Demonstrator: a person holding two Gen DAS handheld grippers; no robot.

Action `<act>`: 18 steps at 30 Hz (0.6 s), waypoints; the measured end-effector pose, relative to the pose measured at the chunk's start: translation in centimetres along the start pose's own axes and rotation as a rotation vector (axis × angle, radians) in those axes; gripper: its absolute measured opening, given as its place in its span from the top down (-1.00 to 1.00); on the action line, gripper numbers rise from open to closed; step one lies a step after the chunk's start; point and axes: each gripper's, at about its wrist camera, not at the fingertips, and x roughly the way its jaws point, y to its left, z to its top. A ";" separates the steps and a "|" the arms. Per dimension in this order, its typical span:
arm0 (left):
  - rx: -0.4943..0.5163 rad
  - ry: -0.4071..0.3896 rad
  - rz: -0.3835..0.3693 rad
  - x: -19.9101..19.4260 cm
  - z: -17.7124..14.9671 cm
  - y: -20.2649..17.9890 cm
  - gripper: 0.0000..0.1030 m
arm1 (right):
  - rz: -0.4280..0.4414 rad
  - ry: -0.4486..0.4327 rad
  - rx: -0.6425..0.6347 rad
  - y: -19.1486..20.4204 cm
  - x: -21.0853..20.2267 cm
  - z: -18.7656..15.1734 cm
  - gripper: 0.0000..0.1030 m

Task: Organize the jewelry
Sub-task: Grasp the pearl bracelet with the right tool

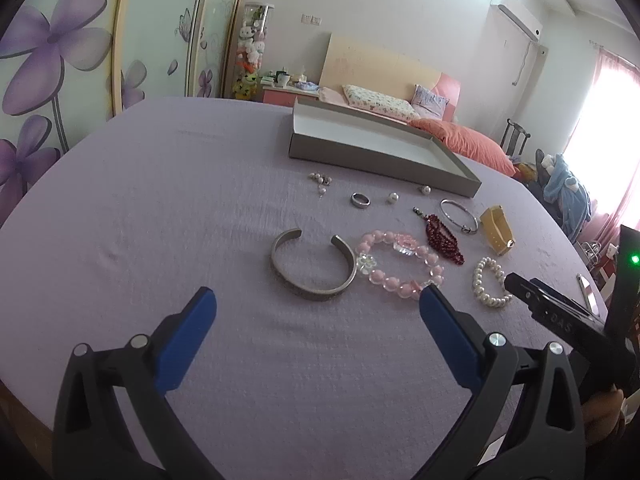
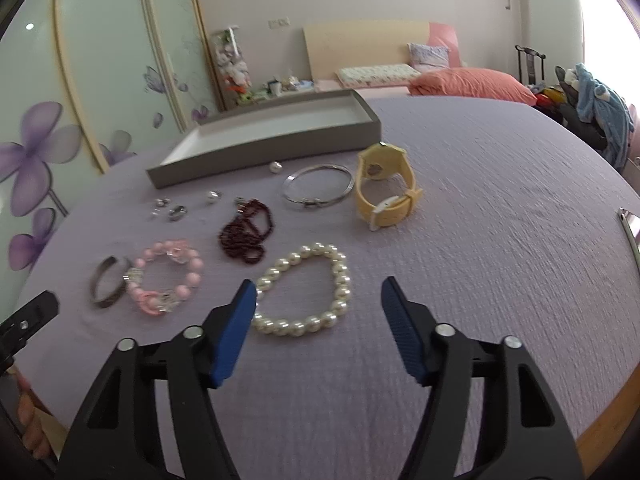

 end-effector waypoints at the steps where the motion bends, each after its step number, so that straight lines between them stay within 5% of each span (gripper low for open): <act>1: 0.003 0.006 0.000 0.2 0.0 0.1 -0.96 | -0.006 0.014 0.003 -0.2 0.6 0.2 -0.06; 12: 0.051 0.078 0.076 2.5 0.5 0.6 -0.96 | -0.072 0.061 -0.076 0.8 2.4 0.8 0.73; 18: 0.089 0.122 0.112 3.9 1.1 0.2 -0.96 | -0.026 0.050 -0.069 0.3 2.3 0.9 0.81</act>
